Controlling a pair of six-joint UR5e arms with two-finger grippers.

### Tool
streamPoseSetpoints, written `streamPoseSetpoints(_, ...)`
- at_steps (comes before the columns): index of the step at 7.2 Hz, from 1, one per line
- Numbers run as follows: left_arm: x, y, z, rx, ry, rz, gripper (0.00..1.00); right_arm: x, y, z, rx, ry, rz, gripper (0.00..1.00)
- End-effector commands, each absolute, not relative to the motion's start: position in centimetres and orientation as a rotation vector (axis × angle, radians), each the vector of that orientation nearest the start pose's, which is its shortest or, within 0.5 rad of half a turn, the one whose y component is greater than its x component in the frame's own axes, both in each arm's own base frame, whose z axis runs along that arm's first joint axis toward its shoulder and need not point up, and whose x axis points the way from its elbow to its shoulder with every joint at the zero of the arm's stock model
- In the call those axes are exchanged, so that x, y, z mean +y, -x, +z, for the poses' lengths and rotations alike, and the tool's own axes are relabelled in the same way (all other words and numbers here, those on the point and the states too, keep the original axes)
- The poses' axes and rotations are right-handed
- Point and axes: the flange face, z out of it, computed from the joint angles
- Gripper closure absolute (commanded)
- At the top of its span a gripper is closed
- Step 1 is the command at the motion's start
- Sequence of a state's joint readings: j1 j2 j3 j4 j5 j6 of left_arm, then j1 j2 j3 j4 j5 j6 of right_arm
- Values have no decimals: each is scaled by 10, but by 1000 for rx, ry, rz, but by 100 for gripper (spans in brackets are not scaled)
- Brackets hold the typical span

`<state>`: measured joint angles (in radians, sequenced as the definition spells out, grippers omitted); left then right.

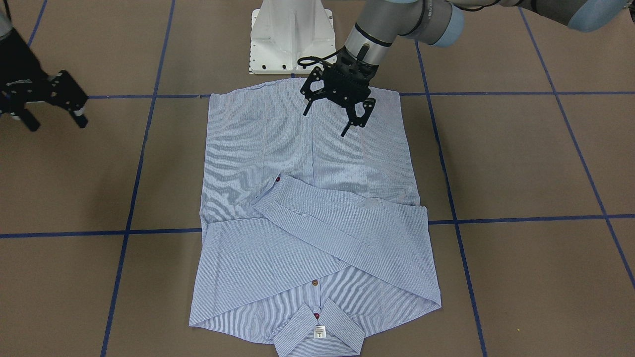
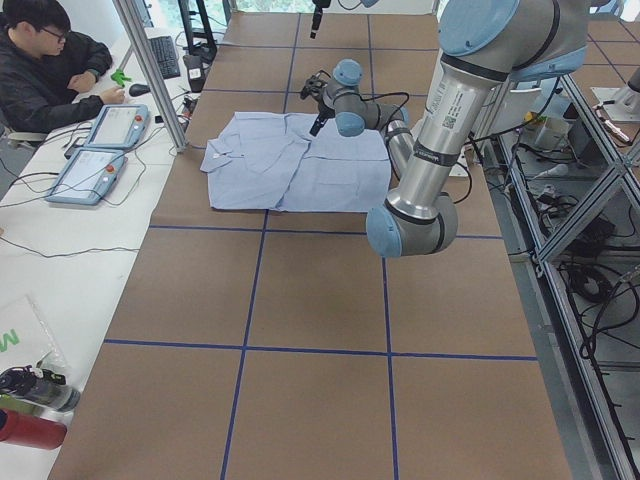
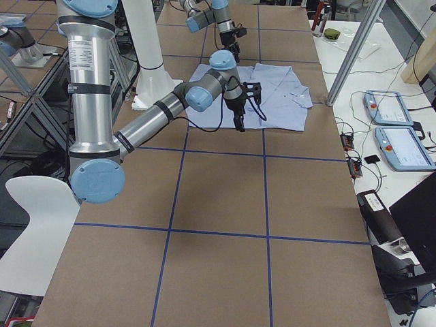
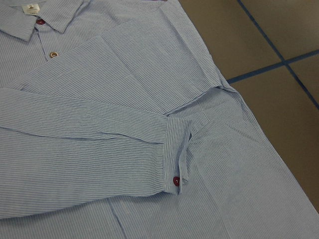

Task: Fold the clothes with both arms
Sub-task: 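Release the sleeve with the left gripper while both grippers move to the hem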

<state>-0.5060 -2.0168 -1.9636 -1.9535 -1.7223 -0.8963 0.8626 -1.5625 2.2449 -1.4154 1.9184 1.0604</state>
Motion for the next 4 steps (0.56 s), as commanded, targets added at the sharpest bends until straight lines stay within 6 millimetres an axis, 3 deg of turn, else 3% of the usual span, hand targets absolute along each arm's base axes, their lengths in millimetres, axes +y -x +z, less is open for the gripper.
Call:
streamPoseSetpoints(1, -346, -373, 256, 1033, -538, 221, 0, -321, 312, 300, -870, -289, 328, 0)
streamPoseSetpoints(2, -327, -339, 284, 996, -506, 211, 0, -287, 332, 293, -891, -282, 347, 0)
streamPoseSetpoints(3, -320, -323, 307, 1008, -450, 46, 0, -269, 342, 299, -875, -300, 352, 0)
streamPoseSetpoints(4, -298, -325, 327, 1067, -413, -62, 0, -264, 347, 300, -869, -318, 356, 0)
